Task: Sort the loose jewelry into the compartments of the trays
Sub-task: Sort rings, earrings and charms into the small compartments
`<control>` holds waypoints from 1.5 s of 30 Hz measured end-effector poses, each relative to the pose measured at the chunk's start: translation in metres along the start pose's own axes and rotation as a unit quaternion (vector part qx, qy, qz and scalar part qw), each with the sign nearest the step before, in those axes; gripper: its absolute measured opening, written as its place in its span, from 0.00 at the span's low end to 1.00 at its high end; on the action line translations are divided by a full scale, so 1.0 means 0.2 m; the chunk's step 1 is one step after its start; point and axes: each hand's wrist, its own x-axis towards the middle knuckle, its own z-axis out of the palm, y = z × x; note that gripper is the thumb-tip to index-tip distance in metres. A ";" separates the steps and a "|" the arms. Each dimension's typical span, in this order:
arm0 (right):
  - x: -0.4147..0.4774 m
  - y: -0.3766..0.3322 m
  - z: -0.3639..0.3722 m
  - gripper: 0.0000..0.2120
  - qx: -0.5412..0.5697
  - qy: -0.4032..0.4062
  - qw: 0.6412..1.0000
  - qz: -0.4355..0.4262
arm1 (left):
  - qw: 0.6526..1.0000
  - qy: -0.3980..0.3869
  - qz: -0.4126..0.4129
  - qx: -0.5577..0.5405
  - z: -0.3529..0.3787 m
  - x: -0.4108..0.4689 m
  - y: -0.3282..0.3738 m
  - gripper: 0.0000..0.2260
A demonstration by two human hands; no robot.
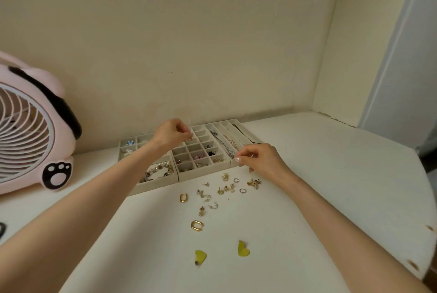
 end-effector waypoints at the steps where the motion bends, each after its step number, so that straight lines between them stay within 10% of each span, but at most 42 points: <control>1: 0.00 0.01 0.00 0.03 0.002 0.001 1.000 0.002 | 1.000 -0.006 0.001 -0.002 0.01 0.01 0.00 0.05; 29: -0.03 0.04 0.00 0.03 0.001 0.007 1.000 -0.011 | 0.991 -0.046 0.012 0.126 0.14 0.14 -0.05 0.06; 45: -0.03 0.04 0.00 0.03 -0.011 0.007 1.000 -0.011 | 0.925 -0.041 0.048 0.374 0.15 0.12 -0.05 0.04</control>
